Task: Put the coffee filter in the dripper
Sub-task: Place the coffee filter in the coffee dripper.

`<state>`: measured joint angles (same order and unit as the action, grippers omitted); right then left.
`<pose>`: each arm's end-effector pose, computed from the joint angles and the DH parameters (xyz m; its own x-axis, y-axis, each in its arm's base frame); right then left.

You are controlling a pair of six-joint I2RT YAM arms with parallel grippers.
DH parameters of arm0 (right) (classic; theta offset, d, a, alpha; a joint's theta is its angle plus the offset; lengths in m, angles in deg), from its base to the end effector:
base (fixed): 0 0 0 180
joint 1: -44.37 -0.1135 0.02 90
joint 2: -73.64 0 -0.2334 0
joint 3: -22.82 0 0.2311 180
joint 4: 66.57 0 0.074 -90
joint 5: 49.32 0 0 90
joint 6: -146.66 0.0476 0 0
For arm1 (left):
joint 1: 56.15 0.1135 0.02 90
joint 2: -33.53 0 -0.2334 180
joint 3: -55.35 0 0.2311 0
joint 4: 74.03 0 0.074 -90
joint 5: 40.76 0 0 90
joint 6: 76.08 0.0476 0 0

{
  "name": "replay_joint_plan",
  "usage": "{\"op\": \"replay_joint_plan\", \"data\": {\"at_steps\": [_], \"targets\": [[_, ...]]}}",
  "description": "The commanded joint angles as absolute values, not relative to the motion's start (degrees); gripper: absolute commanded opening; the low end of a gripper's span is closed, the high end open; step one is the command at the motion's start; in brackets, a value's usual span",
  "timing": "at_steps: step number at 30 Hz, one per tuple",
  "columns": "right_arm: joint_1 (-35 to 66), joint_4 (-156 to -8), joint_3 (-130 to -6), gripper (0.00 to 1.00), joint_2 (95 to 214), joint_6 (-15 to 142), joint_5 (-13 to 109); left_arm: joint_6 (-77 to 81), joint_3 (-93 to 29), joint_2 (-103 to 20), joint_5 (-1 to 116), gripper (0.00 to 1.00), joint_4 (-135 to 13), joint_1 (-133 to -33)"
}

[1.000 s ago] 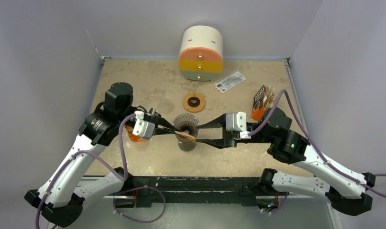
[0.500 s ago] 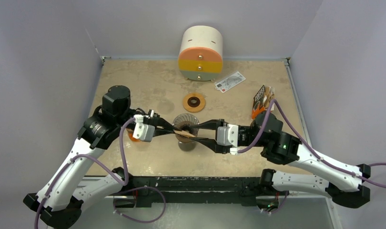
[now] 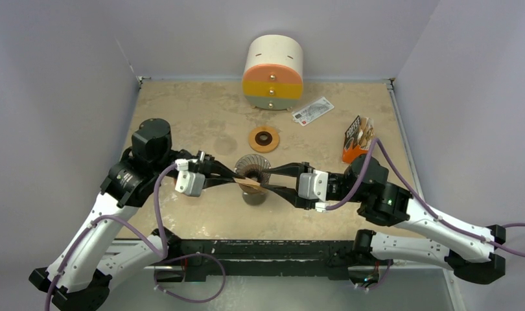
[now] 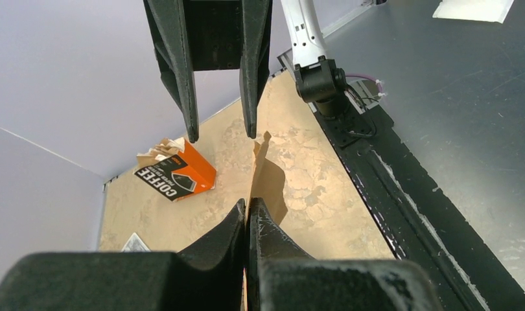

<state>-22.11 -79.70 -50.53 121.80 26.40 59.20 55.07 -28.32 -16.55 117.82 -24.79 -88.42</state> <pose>0.0619 0.1802 0.4106 0.5726 0.1183 -0.8112 -0.8160 0.1774 -0.5501 0.1038 -0.1179 0.3957 0.4553 -0.0033 -0.8903 0.8676 -0.2226 0.4445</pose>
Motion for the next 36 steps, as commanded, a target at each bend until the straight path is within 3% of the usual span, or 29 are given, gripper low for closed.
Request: {"op": "replay_joint_plan", "data": {"at_steps": [1, 36], "targets": [[-22.6, -76.7, -50.3, 0.38, 121.8, 26.1, 58.4, 53.6, -28.9, -16.3, 119.1, 0.0, -27.9, -88.3], [-23.7, -76.4, -50.3, 0.38, 119.7, 26.7, 57.2, 52.8, -28.2, -16.0, 118.0, 0.0, -28.0, -88.3]]}}
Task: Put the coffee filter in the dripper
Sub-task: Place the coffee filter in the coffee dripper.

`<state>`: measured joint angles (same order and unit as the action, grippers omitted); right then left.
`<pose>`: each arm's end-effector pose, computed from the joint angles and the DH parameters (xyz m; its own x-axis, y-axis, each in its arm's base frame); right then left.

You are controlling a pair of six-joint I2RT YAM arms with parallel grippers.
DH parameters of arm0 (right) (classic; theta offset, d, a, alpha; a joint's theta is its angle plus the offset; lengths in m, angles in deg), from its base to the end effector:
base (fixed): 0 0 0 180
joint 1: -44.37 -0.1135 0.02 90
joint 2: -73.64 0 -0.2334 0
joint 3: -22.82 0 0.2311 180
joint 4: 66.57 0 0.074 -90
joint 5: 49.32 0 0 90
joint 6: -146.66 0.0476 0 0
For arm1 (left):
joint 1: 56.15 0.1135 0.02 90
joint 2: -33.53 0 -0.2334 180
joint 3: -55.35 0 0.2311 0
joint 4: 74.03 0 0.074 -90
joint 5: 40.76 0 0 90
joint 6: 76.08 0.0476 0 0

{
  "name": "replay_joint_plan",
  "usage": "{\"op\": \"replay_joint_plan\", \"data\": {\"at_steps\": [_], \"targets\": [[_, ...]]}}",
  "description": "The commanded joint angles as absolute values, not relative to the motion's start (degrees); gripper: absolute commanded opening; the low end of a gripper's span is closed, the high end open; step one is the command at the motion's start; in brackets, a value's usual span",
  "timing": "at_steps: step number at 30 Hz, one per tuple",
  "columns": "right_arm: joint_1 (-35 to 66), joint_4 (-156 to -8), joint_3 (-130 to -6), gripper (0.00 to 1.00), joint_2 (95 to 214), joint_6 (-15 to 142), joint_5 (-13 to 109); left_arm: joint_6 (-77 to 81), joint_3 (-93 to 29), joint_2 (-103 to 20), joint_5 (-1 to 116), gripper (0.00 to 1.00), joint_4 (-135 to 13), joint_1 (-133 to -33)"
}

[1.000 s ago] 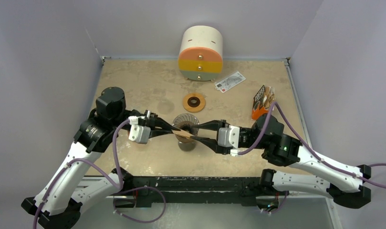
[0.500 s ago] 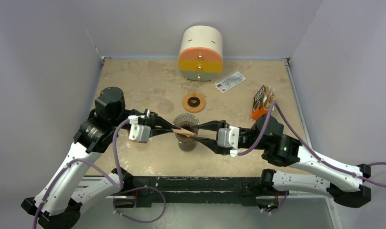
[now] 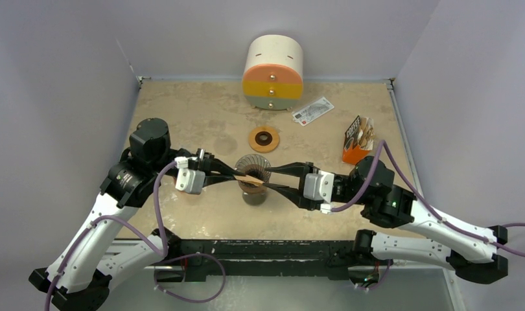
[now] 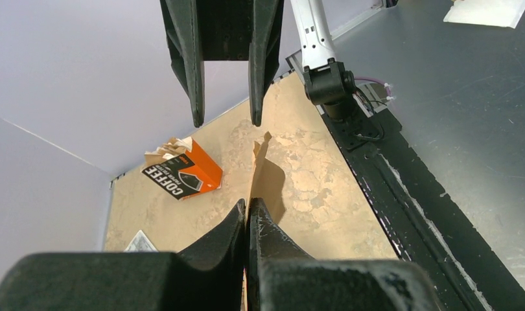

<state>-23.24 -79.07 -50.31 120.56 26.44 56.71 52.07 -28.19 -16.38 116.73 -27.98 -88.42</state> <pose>0.0580 0.1754 0.4144 0.5767 0.1299 -0.8065 -0.8108 0.2123 -0.5455 0.1052 -0.1184 0.4002 0.4545 -0.0073 -0.8907 0.8730 -0.1952 0.4470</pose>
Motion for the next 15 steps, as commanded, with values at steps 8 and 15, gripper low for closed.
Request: {"op": "replay_joint_plan", "data": {"at_steps": [8, 15], "targets": [[-23.7, -75.7, -49.8, 0.38, 120.7, 27.1, 57.4, 52.3, -28.4, -16.2, 117.9, 0.0, -28.4, -88.3], [-23.7, -75.2, -49.8, 0.38, 121.5, 27.3, 57.3, 52.1, -28.4, -16.3, 117.9, 0.0, -28.7, -88.2]]}}
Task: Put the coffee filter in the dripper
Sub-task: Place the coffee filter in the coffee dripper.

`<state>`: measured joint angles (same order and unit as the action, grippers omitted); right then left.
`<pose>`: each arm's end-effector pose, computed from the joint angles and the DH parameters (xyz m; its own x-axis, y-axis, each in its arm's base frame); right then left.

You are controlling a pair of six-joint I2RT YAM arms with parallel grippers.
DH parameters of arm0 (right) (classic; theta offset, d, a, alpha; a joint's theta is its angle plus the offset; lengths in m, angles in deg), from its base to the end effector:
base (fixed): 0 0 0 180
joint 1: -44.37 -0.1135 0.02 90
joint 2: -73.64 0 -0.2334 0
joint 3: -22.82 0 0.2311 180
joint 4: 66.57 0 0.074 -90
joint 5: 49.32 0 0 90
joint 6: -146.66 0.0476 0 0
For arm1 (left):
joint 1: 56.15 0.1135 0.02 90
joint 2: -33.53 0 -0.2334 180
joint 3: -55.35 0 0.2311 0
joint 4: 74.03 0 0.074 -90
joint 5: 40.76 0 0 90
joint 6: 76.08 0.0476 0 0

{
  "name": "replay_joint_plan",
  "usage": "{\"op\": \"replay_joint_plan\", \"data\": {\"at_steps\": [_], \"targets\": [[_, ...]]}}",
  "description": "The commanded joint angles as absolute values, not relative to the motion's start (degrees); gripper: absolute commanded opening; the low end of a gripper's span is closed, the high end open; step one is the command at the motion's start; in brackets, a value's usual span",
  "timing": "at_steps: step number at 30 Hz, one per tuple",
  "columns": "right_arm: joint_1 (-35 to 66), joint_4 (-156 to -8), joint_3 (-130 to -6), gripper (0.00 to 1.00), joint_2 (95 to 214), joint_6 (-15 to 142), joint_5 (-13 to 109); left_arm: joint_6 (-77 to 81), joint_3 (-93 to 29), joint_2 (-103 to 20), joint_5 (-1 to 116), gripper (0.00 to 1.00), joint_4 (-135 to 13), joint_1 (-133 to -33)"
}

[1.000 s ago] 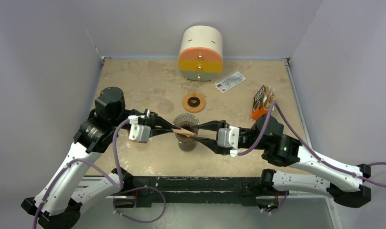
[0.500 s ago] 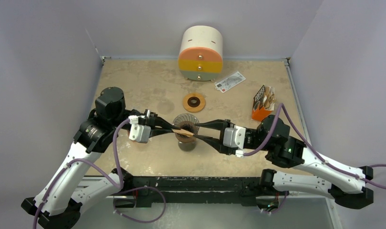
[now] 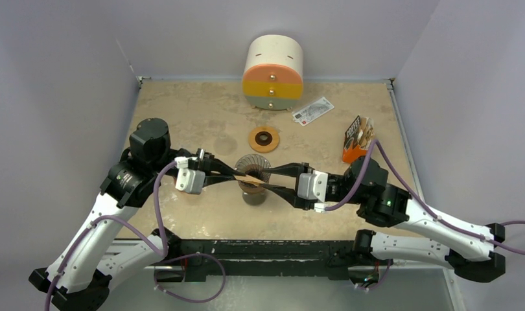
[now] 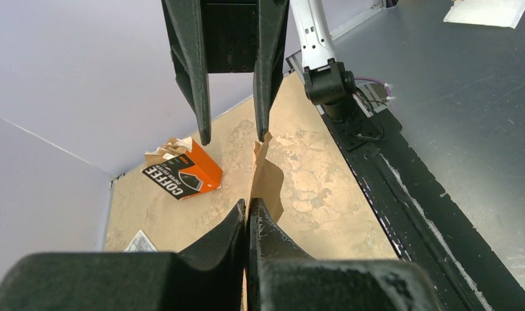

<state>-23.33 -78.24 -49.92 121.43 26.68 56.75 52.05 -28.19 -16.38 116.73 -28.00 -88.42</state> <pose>0.0596 0.1801 0.4114 0.5708 0.1264 -0.8113 -0.8151 0.2061 -0.5414 0.1052 -0.1184 0.4002 0.4544 -0.0074 -0.8907 0.8730 -0.1951 0.4470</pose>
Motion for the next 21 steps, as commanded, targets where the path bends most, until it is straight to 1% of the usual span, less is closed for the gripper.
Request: {"op": "replay_joint_plan", "data": {"at_steps": [1, 12, 21], "targets": [[-23.7, -75.2, -49.8, 0.38, 121.6, 27.2, 57.4, 52.1, -28.4, -16.3, 117.8, 0.0, -28.7, -88.3], [-23.9, -74.9, -49.7, 0.38, 122.4, 26.8, 56.3, 51.9, -28.4, -16.5, 117.7, 0.0, -28.7, -88.3], [-24.3, -75.3, -49.5, 0.33, 124.0, 25.5, 54.2, 51.3, -28.5, -16.4, 119.5, 0.0, -28.6, -88.3]]}}
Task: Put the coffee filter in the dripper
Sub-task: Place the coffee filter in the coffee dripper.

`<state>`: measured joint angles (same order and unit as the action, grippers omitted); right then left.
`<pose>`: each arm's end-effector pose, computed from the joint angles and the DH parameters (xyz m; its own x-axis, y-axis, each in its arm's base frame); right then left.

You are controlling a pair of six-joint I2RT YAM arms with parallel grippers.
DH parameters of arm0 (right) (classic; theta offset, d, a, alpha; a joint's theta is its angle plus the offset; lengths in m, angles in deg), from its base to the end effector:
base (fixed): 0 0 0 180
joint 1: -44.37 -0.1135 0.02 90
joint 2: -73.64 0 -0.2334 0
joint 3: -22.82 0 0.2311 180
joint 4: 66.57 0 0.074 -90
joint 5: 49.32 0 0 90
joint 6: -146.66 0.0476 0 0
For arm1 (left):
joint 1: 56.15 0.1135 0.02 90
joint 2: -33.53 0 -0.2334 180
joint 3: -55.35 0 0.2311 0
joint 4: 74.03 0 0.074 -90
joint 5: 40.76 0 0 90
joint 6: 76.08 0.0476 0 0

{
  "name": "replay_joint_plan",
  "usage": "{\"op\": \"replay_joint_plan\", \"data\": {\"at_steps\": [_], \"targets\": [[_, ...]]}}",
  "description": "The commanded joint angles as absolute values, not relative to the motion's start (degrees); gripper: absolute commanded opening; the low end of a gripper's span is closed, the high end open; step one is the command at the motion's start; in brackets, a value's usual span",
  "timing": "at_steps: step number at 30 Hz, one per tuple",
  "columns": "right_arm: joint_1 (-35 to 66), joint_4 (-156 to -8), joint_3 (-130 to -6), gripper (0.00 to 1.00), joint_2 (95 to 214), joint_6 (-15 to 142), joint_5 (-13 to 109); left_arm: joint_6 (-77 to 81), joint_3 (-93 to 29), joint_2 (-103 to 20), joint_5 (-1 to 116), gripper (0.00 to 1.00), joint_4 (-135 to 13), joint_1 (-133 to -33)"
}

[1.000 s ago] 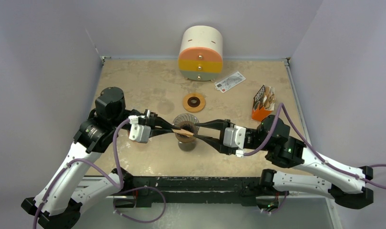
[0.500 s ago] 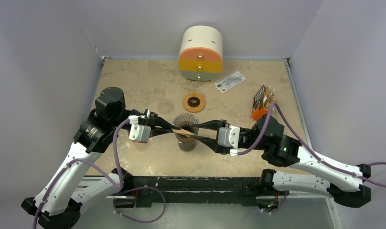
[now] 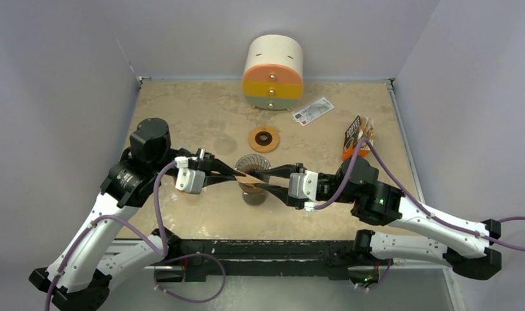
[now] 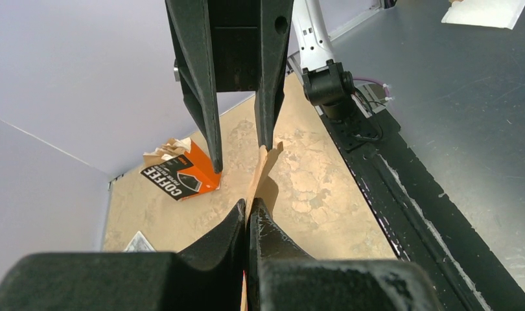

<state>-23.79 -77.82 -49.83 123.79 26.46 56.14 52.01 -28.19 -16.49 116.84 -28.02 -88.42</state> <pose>0.0632 0.1918 0.4045 0.5617 0.0982 -0.8215 -0.8208 0.1912 -0.5383 0.1056 -0.1187 0.4000 0.4524 -0.0077 -0.8918 0.8736 -0.1969 0.4449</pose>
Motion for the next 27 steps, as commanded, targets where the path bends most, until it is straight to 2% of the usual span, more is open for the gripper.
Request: {"op": "replay_joint_plan", "data": {"at_steps": [1, 27], "targets": [[-24.3, -75.4, -49.5, 0.33, 124.1, 25.4, 54.1, 51.3, -28.6, -16.4, 119.7, 0.0, -28.4, -88.2], [-25.5, -72.2, -48.0, 0.32, 126.8, 25.7, 53.1, 47.3, -27.9, -16.3, 124.7, 0.0, -32.1, -88.3]]}}
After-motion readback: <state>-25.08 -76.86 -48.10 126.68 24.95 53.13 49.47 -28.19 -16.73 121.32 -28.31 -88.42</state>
